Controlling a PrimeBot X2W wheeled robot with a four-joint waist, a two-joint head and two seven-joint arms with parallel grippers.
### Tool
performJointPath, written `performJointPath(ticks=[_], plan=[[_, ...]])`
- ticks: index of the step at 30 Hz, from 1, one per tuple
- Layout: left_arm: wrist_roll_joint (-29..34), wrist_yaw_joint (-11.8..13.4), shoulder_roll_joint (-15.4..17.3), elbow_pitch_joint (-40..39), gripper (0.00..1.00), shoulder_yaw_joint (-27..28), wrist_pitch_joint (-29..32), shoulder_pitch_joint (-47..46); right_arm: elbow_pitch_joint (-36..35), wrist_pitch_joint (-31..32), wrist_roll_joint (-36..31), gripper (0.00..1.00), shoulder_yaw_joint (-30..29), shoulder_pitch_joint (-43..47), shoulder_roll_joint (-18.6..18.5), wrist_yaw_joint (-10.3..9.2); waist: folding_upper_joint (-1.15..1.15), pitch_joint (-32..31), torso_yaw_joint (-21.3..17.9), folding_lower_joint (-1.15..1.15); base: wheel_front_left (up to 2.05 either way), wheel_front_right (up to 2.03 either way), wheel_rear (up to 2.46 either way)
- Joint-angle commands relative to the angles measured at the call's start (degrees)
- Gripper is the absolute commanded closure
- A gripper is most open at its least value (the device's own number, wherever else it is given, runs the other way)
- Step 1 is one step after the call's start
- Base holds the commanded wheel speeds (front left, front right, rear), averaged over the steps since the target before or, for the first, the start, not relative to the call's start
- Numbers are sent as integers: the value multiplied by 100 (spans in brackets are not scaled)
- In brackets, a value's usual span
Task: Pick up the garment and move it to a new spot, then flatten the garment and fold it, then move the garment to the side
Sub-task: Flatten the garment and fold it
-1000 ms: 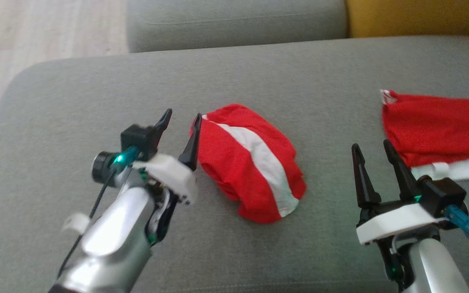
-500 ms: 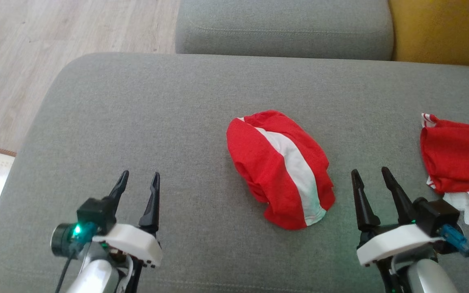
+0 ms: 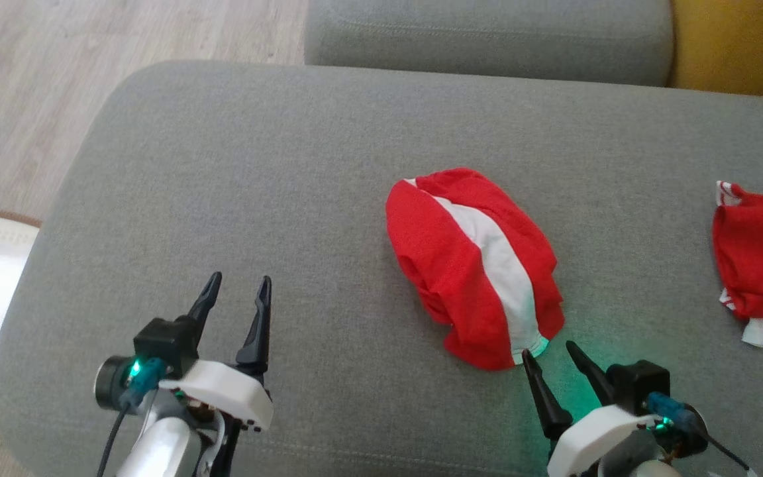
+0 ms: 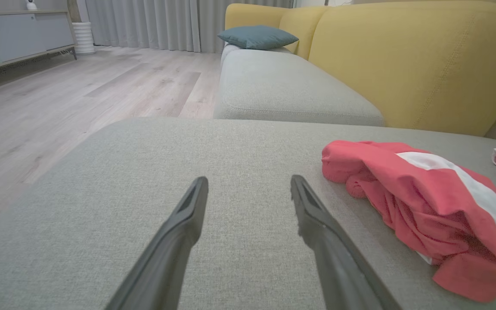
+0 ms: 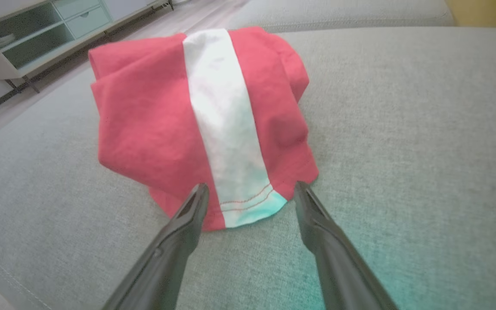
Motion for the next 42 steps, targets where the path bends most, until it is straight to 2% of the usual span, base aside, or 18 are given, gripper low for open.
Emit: performJointPath(ticks=[1, 16, 22, 24, 25, 30, 35, 38, 42], plan=[[63, -35, 38, -139, 0, 244, -70, -320, -97, -39, -66, 0, 121, -197, -43, -5, 0, 71, 58, 0, 0, 0, 0], [337, -306, -182, 25, 0, 443, -70, -491, 851, -380, -605, 0, -89, -723, -31, -5, 0, 431, 392, 0, 0, 0, 0], [428, -389, -272, 86, 0, 523, -70, -545, 1183, -412, -637, 0, 10, -936, -28, -5, 0, 539, 448, 0, 0, 0, 0], [453, -409, -291, 121, 0, 543, -70, -551, 1266, -433, -614, 92, 56, -987, -28, -5, 0, 524, 437, 0, 0, 0, 0], [464, -416, -300, 140, 0, 555, -70, -548, 1299, -464, -596, 100, 90, -1005, -28, -5, 0, 505, 428, 0, 0, 0, 0], [494, -450, -325, 203, 0, 609, -70, -512, 1397, -597, -489, 100, 167, -1035, -28, -5, 0, 399, 368, 0, 0, 0, 0], [526, -479, -346, 255, 0, 682, -70, -420, 1423, -737, -440, 100, 6, -1009, -33, -5, 0, 209, 232, 0, 0, 0, 0], [524, -494, -369, 273, 0, 729, -70, -367, 1322, -758, -450, 100, -254, -1004, -134, -5, 0, 75, 122, 0, 0, 0, 0], [527, -513, -401, 282, 0, 785, -70, -296, 1019, -666, -734, 100, -770, -1002, -463, -5, 0, -96, -66, 0, 0, 0, 0]])
